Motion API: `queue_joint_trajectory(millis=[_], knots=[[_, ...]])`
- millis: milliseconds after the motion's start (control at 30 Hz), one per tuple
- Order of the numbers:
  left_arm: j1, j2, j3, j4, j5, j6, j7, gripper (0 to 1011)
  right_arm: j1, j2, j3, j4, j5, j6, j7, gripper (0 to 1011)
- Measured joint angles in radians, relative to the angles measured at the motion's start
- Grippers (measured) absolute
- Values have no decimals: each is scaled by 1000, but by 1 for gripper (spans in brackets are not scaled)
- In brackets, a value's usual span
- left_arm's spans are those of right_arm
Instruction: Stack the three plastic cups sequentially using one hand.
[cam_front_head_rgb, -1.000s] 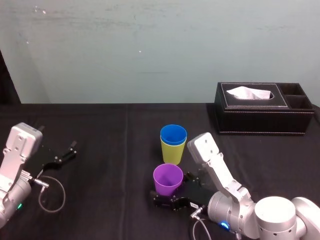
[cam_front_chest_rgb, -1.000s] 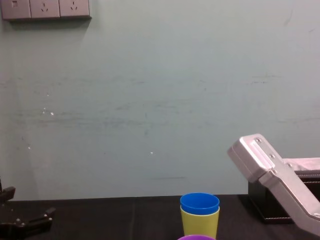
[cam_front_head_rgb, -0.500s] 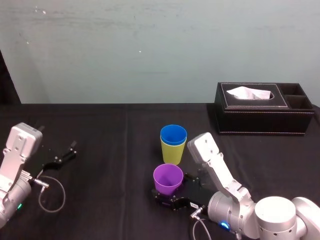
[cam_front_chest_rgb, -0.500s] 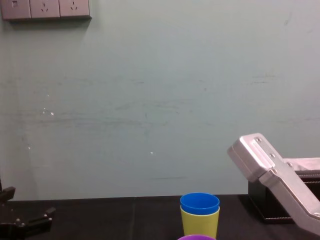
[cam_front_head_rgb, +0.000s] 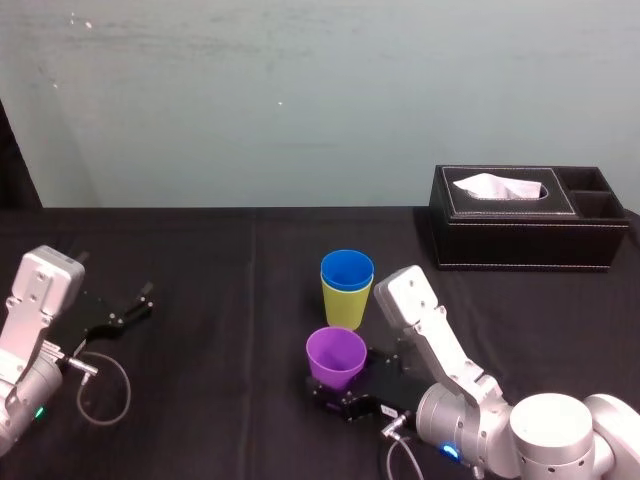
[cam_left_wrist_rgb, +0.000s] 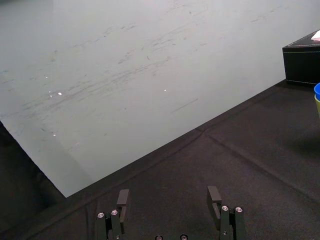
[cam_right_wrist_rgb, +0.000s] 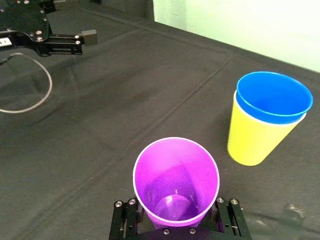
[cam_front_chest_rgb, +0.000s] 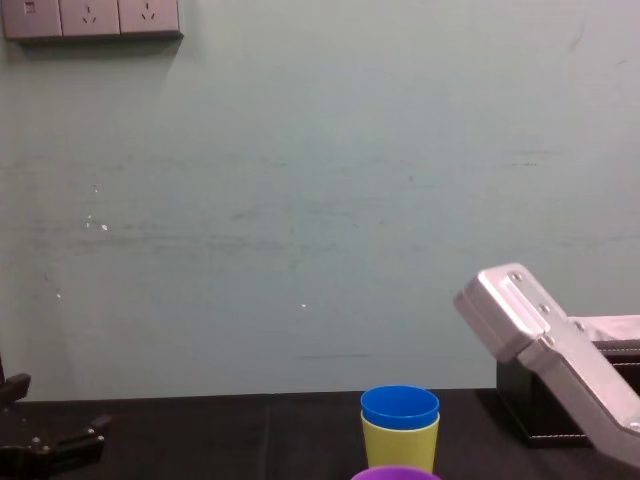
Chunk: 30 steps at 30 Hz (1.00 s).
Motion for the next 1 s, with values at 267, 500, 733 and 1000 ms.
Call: queue_joint_trajectory(millis=[267,500,733,1000], knots=[[0,0,0,0,0,0,0,1000,-4,20,6,-69,-55,9,-24,715],[0,0,0,0,0,0,0,1000,14,18,40,-116,-37,75,7,715],[0,0,0,0,0,0,0,1000,56,-2,59,-120,-3,121,19,715],[0,0,0,0,0,0,0,1000,128,-28,62,-89,12,157,15,715]])
